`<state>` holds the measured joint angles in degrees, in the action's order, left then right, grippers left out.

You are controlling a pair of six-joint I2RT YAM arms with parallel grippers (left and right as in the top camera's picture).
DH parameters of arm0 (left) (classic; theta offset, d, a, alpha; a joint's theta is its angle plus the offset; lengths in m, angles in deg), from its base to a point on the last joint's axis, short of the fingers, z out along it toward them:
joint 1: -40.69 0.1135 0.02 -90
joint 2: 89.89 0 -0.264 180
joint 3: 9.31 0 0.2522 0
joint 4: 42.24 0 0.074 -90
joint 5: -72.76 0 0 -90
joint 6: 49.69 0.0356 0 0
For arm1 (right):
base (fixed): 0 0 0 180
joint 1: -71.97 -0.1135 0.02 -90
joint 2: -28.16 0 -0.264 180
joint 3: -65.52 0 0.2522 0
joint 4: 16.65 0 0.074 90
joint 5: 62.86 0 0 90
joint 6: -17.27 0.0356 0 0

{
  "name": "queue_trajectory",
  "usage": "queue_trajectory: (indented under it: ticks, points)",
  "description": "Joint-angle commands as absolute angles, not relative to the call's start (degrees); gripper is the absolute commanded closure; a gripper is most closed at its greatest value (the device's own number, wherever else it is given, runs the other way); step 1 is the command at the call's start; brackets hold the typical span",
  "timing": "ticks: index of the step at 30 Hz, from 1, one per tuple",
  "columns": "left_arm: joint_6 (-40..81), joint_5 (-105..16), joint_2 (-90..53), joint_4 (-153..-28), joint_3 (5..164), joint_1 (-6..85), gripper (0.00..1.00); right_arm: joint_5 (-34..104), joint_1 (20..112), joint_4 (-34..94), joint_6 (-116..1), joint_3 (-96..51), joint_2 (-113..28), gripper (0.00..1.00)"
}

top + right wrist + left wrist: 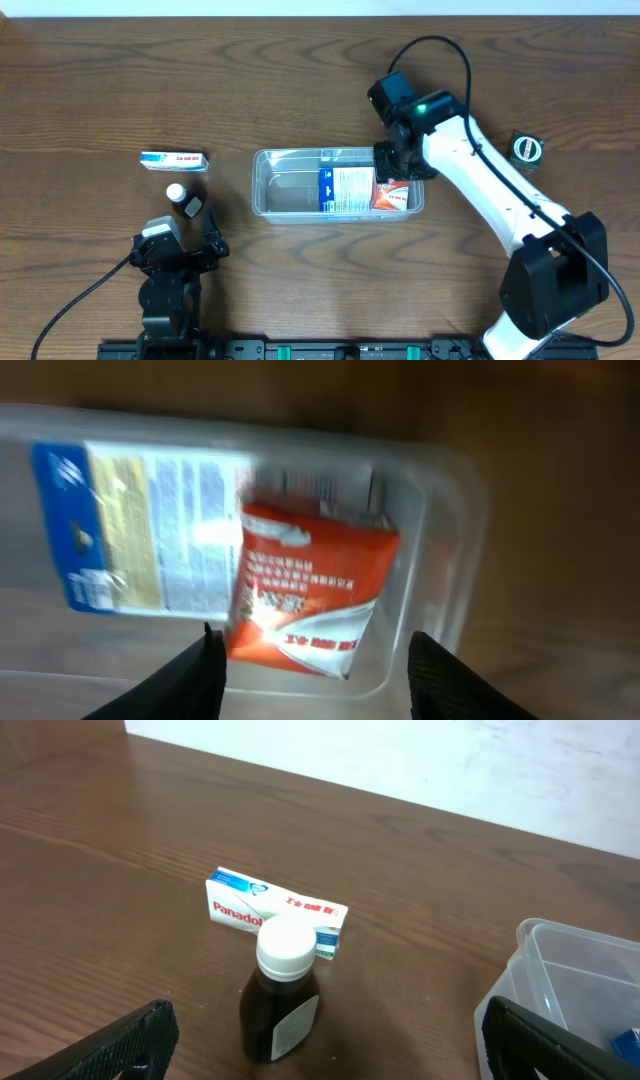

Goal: Pack container
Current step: 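Lower the red-and-white box into the container beside the blue box, then release the box and move the right gripper to the green ointment box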

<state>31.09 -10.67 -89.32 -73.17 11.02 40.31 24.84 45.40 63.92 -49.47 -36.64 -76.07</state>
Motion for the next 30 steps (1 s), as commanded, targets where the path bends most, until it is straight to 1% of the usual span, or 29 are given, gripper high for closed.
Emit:
queue_trajectory:
  ticks: [1, 2, 5, 10, 13, 16, 21, 30]
  points:
    - [31.0, -10.6, -89.7, -74.9, 10.2, 40.6, 0.02, 24.4, 49.6, 64.5, -52.1, -42.9, -74.3, 0.41]
    - [31.0, -10.6, -89.7, -74.8, 10.2, 40.6, 0.02, 24.4, 51.1, 65.1, -52.3, -44.2, -74.2, 0.38]
    - [31.0, -10.6, -89.7, -74.9, 10.2, 40.6, 0.02, 24.4, 57.6, 66.8, -53.6, -47.1, -74.1, 0.36]
    - [31.0, -10.6, -89.7, -74.9, 10.2, 40.6, 0.02, 24.4, 70.0, 68.7, -54.6, -46.2, -74.2, 0.36]
    - [31.0, -10.6, -89.7, -74.9, 10.2, 40.6, 0.02, 25.9, 76.6, 69.2, -57.2, -45.5, -74.5, 0.30]
    - [31.0, -10.6, -89.7, -74.9, 10.2, 40.6, 0.02, 26.3, 81.1, 69.4, -59.5, -45.5, -75.4, 0.28]
    - [31.0, -10.6, -89.7, -74.9, 10.2, 40.6, 0.02, 25.5, 84.4, 69.0, -61.7, -45.5, -79.0, 0.26]
    - [31.0, -10.6, -89.7, -74.9, 10.2, 40.6, 0.02, 24.6, 86.3, 66.0, -62.1, -45.5, -88.8, 0.21]
